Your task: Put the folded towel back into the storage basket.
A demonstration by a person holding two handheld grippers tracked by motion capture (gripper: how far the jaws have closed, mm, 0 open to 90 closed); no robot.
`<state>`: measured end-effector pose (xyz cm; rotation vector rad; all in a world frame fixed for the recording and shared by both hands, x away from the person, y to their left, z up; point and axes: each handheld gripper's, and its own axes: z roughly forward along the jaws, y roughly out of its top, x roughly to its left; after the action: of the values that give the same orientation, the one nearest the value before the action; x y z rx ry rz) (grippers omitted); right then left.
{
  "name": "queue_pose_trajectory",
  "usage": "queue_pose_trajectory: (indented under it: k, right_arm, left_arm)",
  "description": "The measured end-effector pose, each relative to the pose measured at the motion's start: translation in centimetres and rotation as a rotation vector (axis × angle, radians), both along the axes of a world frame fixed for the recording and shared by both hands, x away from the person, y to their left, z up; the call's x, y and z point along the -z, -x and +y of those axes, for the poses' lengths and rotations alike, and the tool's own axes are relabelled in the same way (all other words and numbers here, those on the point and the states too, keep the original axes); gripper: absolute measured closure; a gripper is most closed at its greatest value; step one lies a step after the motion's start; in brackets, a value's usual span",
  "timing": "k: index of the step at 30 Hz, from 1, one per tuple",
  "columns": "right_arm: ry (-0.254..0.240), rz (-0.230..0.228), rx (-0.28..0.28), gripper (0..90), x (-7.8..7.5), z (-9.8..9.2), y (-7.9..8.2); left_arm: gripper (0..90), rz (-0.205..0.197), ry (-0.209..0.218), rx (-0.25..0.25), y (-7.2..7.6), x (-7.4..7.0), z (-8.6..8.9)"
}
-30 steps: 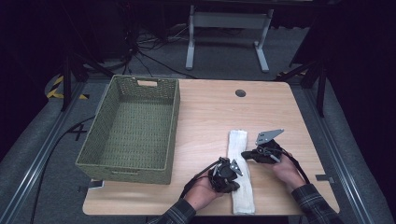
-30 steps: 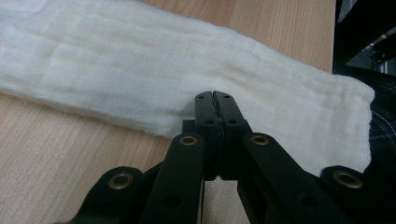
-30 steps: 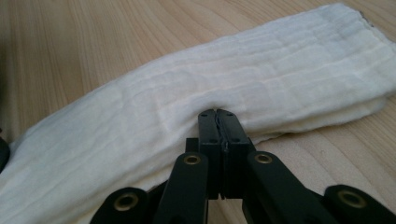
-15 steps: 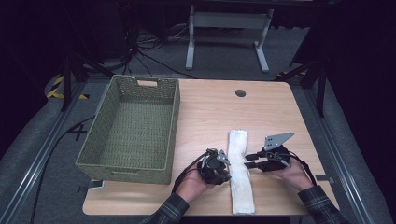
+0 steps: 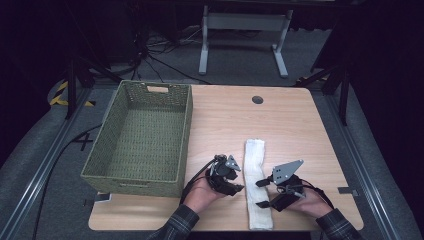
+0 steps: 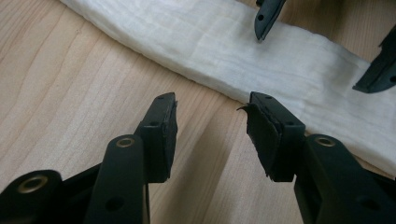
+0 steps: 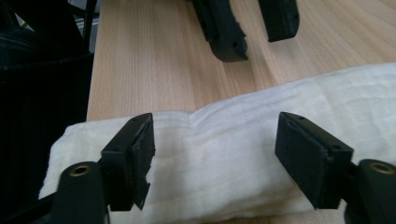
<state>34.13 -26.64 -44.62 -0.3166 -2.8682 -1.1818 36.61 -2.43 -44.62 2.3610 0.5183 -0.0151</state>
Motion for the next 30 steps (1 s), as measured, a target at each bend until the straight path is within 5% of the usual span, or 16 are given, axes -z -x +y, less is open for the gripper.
queue_pose_trajectory:
  k: [8,14,24,30]
  right_arm:
    - [0.072,-0.067,-0.060,21.2,1.2,1.1,0.7]
    - [0.072,-0.104,-0.069,22.8,1.4,1.1,0.9]
    - [0.032,-0.077,-0.130,71.4,1.2,0.7,1.7]
    - [0.020,-0.025,-0.171,80.7,1.3,0.7,1.9]
  left_arm:
    - [51.6,0.004,0.005,-0.009,-0.1,0.1,0.1]
    - [49.5,0.014,-0.010,-0.001,-0.1,0.2,0.0]
    - [47.8,0.001,0.006,-0.006,-0.2,0.0,-0.1]
    - [41.5,-0.038,0.035,-0.008,-0.6,-0.5,-0.6]
